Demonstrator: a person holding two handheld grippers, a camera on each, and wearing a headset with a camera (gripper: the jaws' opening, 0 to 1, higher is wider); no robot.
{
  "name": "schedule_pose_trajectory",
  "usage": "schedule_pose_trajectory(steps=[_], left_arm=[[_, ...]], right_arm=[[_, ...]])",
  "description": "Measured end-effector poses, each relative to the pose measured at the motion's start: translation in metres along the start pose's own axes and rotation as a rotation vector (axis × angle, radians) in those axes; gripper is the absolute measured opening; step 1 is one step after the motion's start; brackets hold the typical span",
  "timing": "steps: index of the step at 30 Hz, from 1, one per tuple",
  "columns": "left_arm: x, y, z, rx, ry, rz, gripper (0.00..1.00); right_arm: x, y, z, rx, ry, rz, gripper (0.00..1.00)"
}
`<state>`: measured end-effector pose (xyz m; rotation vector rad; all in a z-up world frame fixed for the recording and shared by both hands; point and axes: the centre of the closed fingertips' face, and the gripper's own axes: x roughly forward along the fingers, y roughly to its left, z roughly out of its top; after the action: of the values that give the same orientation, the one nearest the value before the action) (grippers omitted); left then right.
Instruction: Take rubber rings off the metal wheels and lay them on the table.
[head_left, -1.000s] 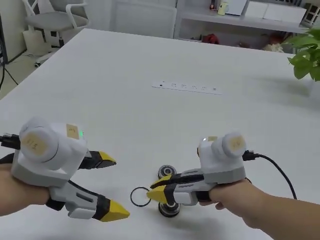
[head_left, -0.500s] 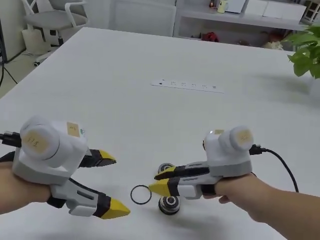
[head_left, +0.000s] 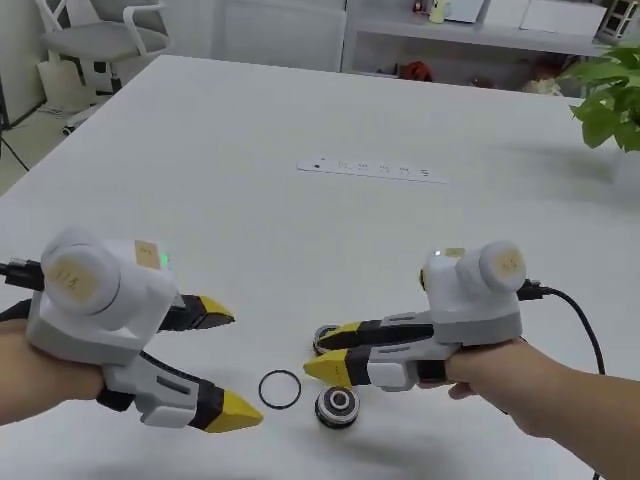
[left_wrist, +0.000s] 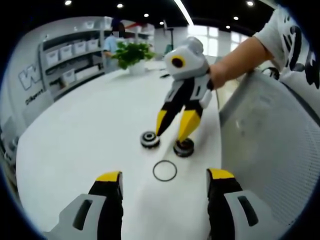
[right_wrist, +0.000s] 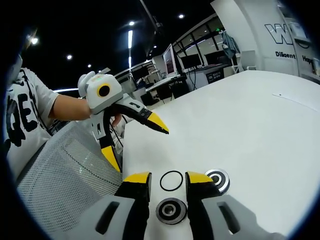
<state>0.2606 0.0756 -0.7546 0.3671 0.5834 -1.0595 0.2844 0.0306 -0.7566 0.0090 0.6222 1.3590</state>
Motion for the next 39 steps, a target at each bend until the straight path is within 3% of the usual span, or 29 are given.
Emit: schedule_pose_trajectory(steps=[11,39], left_arm=[[0.005,0.001,0.007,0.01,-0.003,-0.008,0.68],[0.019,-0.007,0.016,0.039,0.011,-0.055,0.67]], right_arm=[[-0.011,-0.002,0.002,-0.008,-0.014,-0.007,0.27],[-0.048,-0.012,-0.013,-0.008,-0.014,-0.06,0.31]])
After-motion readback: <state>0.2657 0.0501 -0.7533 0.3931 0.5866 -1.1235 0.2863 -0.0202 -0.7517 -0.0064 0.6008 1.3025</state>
